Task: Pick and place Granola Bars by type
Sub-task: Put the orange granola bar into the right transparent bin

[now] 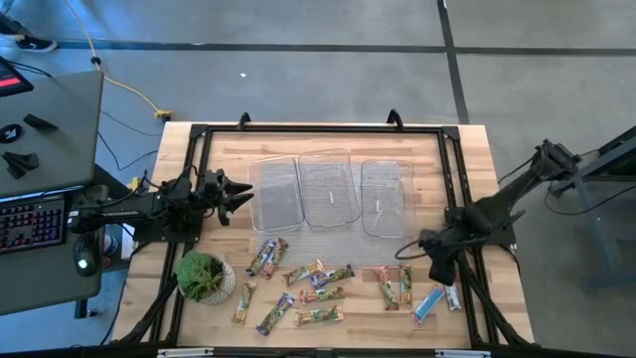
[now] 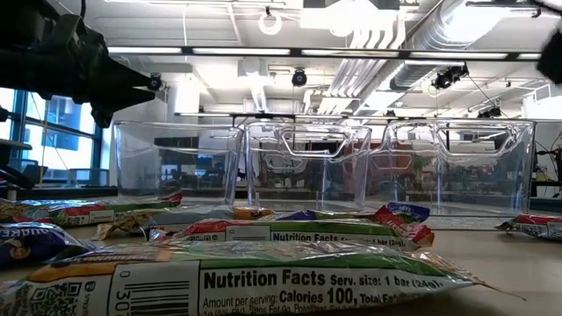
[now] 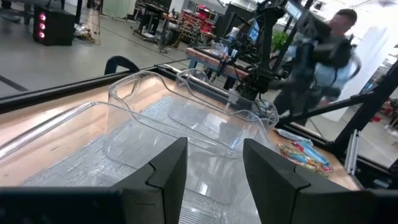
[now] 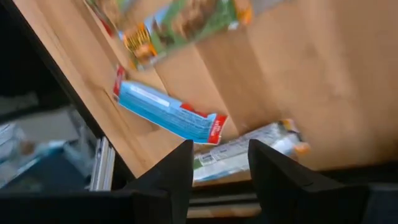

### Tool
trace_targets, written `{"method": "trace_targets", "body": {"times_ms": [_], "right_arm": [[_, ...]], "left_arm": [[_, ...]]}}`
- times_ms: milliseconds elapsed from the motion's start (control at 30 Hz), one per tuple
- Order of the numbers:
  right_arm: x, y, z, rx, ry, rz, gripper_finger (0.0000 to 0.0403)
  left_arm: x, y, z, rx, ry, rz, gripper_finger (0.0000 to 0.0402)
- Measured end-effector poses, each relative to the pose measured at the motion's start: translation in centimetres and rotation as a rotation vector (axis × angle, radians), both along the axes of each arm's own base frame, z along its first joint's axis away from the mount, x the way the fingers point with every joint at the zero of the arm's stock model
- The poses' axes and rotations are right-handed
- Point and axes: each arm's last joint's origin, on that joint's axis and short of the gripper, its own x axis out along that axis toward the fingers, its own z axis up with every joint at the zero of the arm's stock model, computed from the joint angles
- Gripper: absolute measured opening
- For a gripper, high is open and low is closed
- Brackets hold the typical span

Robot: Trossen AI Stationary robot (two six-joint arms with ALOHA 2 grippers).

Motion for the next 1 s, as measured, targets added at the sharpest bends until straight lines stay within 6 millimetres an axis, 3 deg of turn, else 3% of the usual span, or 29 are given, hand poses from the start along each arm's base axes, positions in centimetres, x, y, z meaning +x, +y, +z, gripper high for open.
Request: {"method": "trace_targets", "body": {"times_ms": [133, 300, 833, 1000], "right_arm": [[-1.0, -0.5, -3.3, 0.027, 0.079, -0.015, 0.0139], [-2.1, -1.2, -5.4, -0.017, 0.158, -0.043, 0.0139], [-2.2, -1.8, -6.2, -0.162, 0.055, 0.016, 0.0139], [-2.3, -1.7, -6.1, -0.124, 0.059, 0.057, 0.0139]], "left_arm": [[0.0, 0.0, 0.0, -0.001, -0.001, 0.001, 0.0149], [0.0, 0.0, 0.0, -0.002, -0.001, 0.004, 0.0149], [0.0, 0.0, 0.0, -0.001, -0.001, 0.005, 0.0149], [0.0, 0.0, 0.0, 0.0, 0.0, 0.005, 0.0149]]}}
